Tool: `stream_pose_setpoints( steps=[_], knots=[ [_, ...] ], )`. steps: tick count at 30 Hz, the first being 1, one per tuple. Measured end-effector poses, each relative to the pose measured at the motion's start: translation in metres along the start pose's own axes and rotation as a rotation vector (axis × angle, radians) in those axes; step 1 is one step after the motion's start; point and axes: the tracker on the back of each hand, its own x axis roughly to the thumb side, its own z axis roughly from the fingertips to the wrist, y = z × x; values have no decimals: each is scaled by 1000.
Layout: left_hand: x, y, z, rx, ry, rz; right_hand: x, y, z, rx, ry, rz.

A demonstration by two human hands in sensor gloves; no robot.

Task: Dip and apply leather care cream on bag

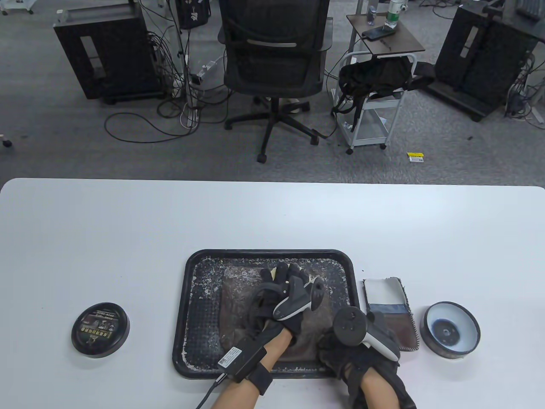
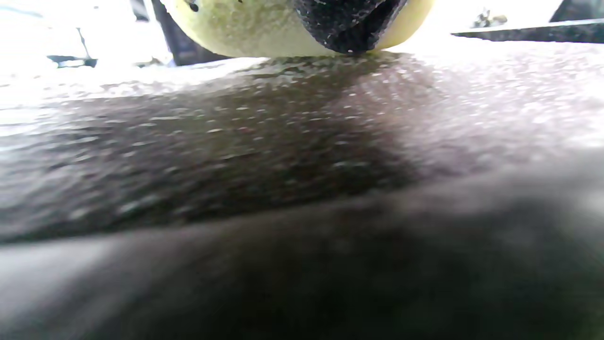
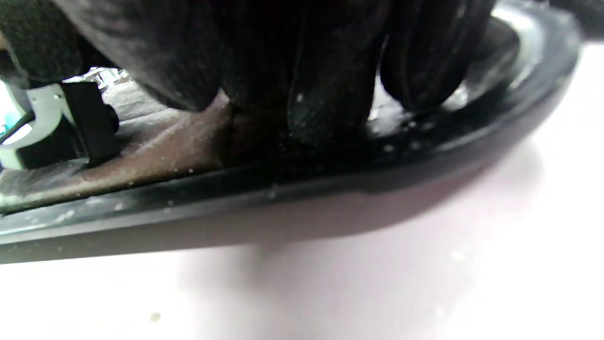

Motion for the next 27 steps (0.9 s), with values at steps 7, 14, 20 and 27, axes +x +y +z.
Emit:
stream_pose_setpoints(
  steps=[7, 14, 20, 27],
  knots=[
    [-26, -6, 0, -52, 81, 35, -1, 0, 0, 5, 3, -12],
    [-50, -6, 6, -74, 188, -46, -2, -1, 0, 15, 18, -26],
    [-74, -5, 9, -84, 285, -26, -1, -1, 1, 16, 24, -18],
    [-110, -10, 12, -127, 409, 75, -1, -1, 1, 14, 30, -26]
  ],
)
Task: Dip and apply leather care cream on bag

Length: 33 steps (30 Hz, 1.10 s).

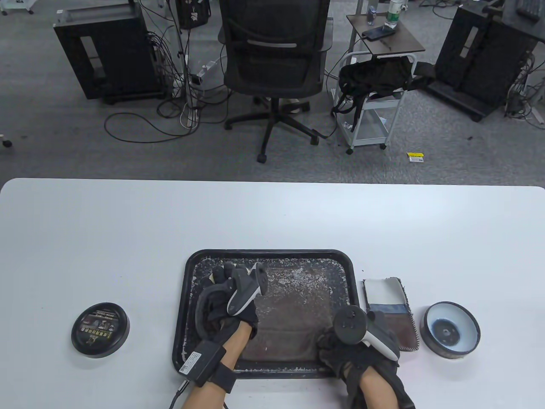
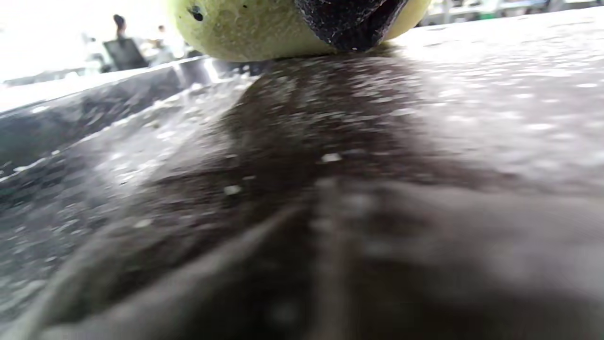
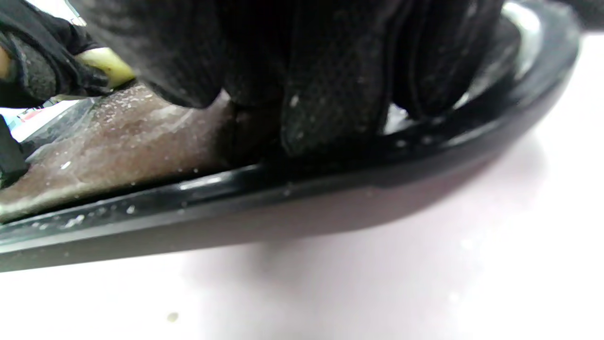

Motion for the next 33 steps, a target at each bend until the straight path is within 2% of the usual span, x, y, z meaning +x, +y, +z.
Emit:
stream_pose_setpoints(
  steps=[7, 11, 22, 33],
  knots=[
    [-19, -4, -6, -53, 85, 59, 0, 0, 0, -1, 1, -9],
    [-18, -5, -7, -50, 79, 50, 0, 0, 0, 0, 0, -13],
    [15, -1, 8, 24, 35, -205, 0, 0, -2, 7, -9, -16],
    [57, -6, 22, 39, -148, -199, 2, -1, -3, 13, -13, -3]
  ],
)
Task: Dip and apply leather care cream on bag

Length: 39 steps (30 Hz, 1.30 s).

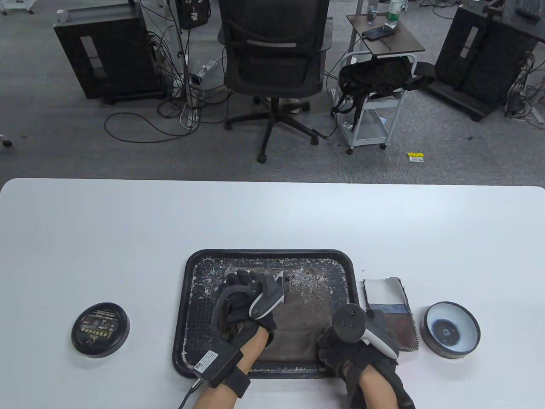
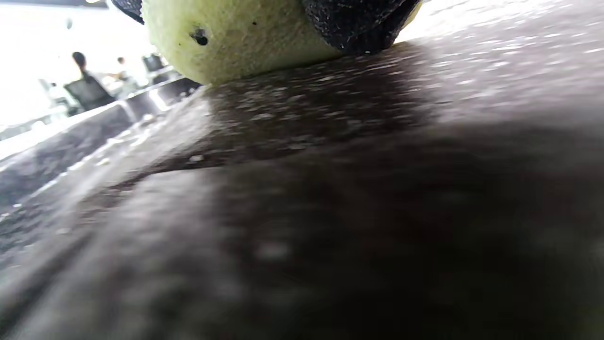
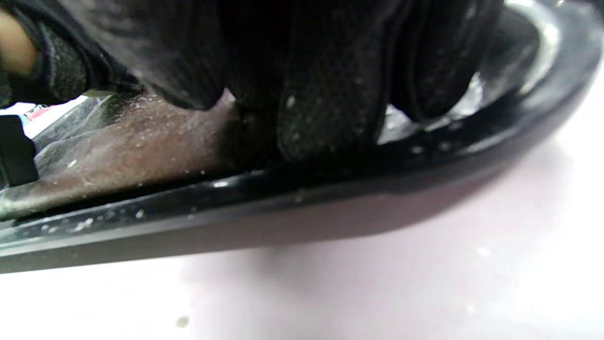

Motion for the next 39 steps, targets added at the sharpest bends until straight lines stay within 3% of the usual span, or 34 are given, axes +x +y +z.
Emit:
stream_pose_setpoints(
  steps=[7, 16, 29, 39],
  knots=[
    [32, 4, 5, 8, -139, 55, 1, 0, 0, 3, -3, 8],
    [48, 10, 5, 45, -268, 206, 1, 0, -1, 9, -5, 4],
    [79, 12, 14, 33, -566, 210, 1, 0, -1, 14, -4, 1],
    [68, 10, 19, 44, -546, 165, 1, 0, 0, 24, 36, 17]
  ],
)
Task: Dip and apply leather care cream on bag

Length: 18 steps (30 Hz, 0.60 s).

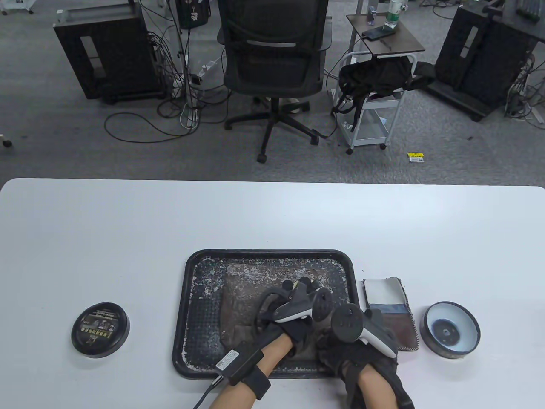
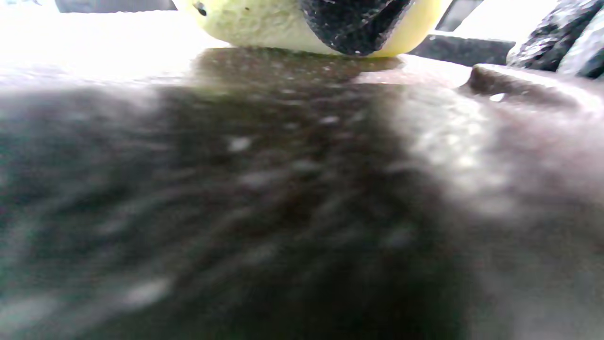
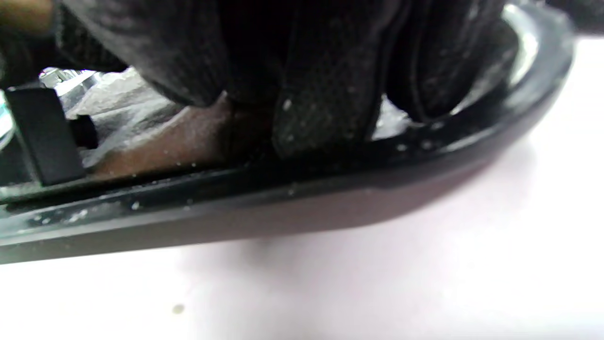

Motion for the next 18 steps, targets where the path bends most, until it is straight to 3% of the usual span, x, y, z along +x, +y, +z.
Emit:
stream_pose_setpoints(
  steps=[18],
  knots=[
    [-55, -6, 33, -53, 163, -55, -1, 0, 1, 9, 22, -6]
  ],
)
